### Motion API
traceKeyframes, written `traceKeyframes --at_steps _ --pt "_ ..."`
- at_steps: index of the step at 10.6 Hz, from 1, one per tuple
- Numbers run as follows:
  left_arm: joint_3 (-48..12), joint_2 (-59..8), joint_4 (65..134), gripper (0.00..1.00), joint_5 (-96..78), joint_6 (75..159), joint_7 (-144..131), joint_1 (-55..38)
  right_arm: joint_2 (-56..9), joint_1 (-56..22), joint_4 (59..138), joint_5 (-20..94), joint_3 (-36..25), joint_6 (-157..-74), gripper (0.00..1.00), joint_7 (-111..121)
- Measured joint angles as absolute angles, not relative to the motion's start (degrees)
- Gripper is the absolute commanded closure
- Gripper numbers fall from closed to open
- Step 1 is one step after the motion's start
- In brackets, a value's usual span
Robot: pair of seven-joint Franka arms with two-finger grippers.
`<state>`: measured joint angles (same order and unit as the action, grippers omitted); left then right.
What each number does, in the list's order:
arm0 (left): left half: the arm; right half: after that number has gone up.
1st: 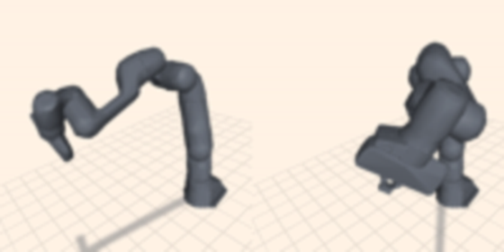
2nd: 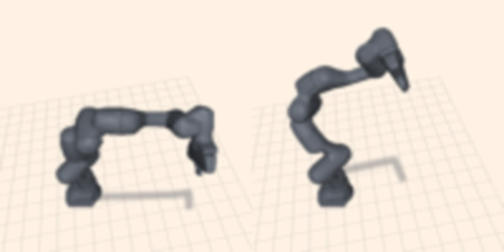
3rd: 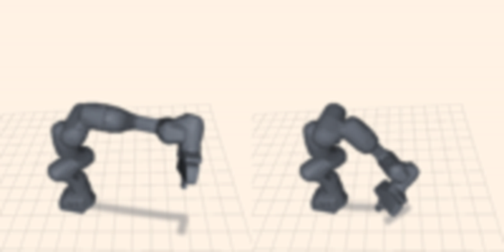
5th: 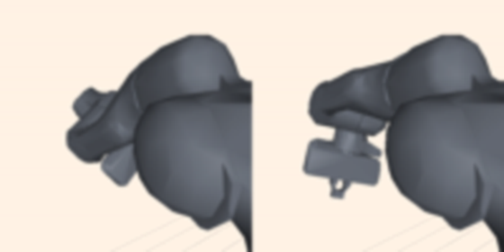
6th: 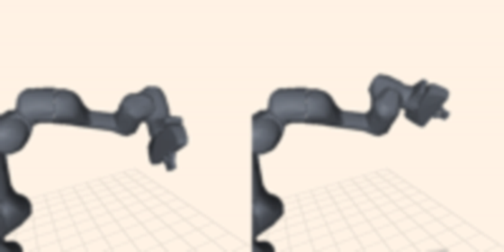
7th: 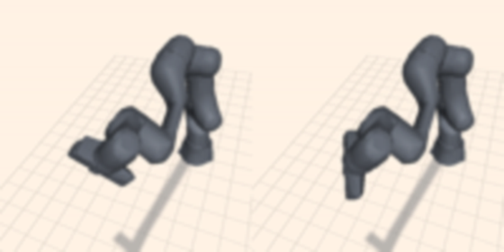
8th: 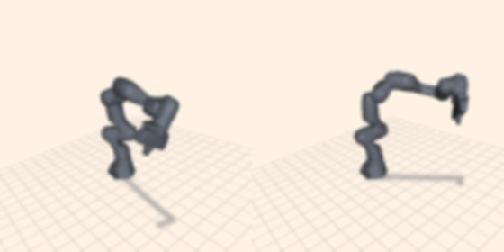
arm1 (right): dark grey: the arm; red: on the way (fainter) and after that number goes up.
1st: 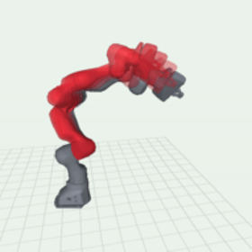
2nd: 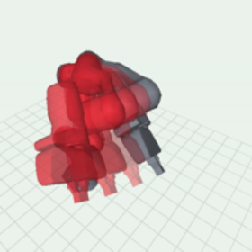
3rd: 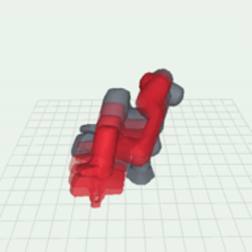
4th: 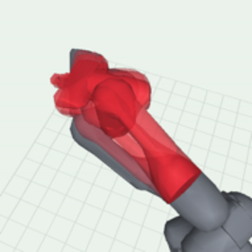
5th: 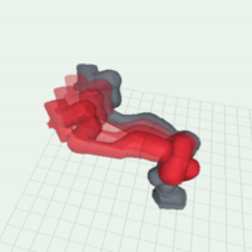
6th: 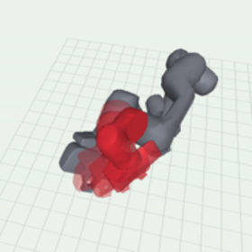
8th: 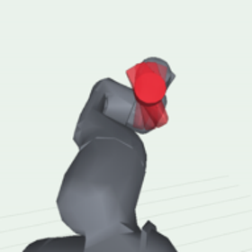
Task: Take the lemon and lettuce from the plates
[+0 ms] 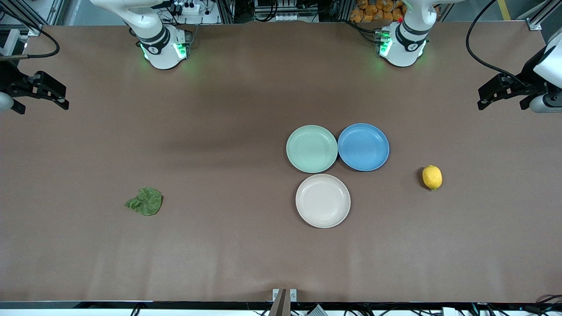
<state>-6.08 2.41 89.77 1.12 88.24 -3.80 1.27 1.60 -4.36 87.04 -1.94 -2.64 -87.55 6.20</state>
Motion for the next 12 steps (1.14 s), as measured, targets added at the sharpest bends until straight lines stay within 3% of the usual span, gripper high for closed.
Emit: traceKeyframes --at_steps 12 --pt "-6.2 2.4 89.6 0.00 1.1 88.2 -3.8 1.3 1.2 -4.4 87.9 0.8 -2.4 -91.0 0.00 6.2"
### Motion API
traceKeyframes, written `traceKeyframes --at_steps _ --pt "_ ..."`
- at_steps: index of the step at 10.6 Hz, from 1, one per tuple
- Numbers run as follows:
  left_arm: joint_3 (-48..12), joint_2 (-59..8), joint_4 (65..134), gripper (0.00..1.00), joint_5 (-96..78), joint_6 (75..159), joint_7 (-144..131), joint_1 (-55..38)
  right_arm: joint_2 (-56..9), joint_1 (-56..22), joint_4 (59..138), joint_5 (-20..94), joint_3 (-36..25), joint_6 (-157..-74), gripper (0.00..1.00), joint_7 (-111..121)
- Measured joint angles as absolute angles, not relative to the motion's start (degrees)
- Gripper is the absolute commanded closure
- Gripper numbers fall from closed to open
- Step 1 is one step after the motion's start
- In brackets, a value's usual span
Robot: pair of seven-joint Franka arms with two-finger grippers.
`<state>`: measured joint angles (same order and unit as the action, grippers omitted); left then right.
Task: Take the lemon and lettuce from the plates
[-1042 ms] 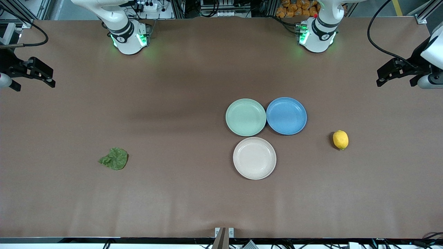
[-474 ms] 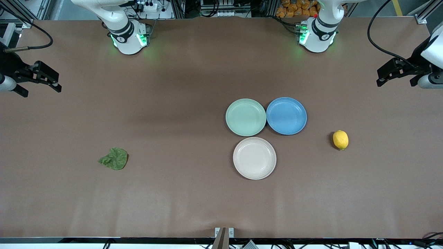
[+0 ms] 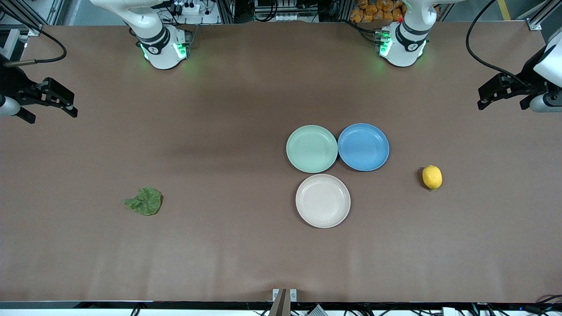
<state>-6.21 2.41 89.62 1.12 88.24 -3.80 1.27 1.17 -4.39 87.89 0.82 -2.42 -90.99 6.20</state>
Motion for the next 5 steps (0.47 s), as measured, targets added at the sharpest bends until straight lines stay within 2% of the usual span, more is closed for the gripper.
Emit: traceKeyframes --at_steps 5 --pt "-6.2 2.4 89.6 0.00 1.1 88.2 -3.8 1.3 1.2 -4.8 89.2 0.9 -4.0 -92.3 0.00 6.2"
